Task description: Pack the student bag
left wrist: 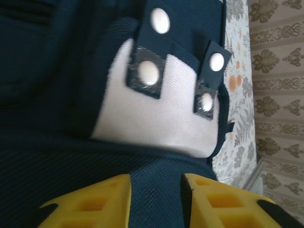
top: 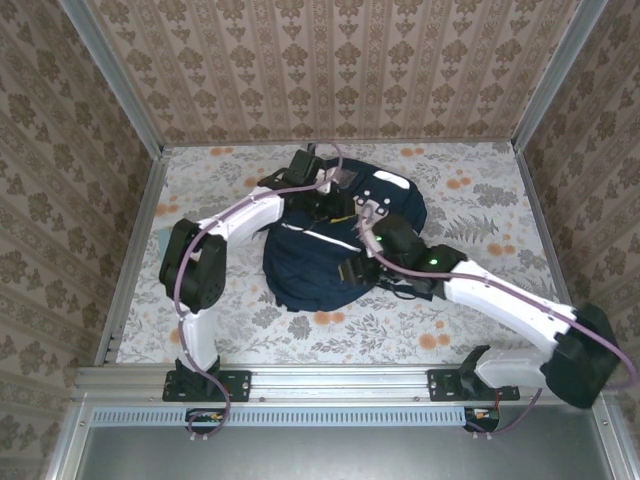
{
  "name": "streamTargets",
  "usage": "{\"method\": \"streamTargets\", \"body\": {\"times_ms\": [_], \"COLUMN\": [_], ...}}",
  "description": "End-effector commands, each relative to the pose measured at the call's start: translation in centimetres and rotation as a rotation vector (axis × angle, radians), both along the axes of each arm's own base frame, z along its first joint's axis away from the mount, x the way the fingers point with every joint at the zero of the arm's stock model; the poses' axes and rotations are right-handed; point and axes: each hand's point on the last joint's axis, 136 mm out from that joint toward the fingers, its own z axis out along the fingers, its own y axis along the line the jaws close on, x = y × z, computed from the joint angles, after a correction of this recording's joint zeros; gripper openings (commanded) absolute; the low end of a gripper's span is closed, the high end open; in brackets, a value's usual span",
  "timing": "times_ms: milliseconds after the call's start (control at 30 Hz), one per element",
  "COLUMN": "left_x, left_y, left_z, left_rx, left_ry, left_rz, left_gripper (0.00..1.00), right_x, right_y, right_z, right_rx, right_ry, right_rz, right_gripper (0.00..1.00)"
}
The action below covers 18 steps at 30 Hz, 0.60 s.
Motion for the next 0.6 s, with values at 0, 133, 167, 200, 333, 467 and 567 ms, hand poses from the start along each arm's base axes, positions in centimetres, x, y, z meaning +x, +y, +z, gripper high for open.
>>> {"method": "streamTargets", "body": {"times_ms": [0,133,167,200,333,467,567], "left_x": [0.0,-1.8,-2.5,-3.1,-6.3,-9.6,-11.6], "left_y": [2.7,4.7,5.2,5.6,7.3,7.6,7.1], "left_z": [2.9,3.2,3.0,2.9,2.1,1.9,1.6], "left_rx": [0.016,0.06,0.078,0.094,0.178,0.219,0.229], "left_ry": [-0.06,-0.091,-0.095,-0.101,-0.138,-0.168,-0.179], "left_rz": [0.07,0.096,0.101,0.103,0.111,0.091,0.069], "left_gripper": [0.41,0.44,0.44,0.44,0.45,0.45,0.45], "right_x": [0.8,1.5,1.8,2.1,3.1,4.1,4.6], "right_y": [-2.9,-4.8,-5.1,-5.3,-4.5,-3.2,-2.7], "right_z": [0.8,0.5,0.4,0.2,-0.1,-0.8,-1.3], "right_rx": [0.091,0.143,0.155,0.169,0.243,0.285,0.291], "right_ry": [0.036,0.113,0.138,0.164,0.268,0.344,0.371], "right_rz": [-0.192,-0.328,-0.367,-0.4,-0.481,-0.514,-0.528], "right_gripper": [0.64,0.68,0.69,0.69,0.66,0.57,0.51]}}
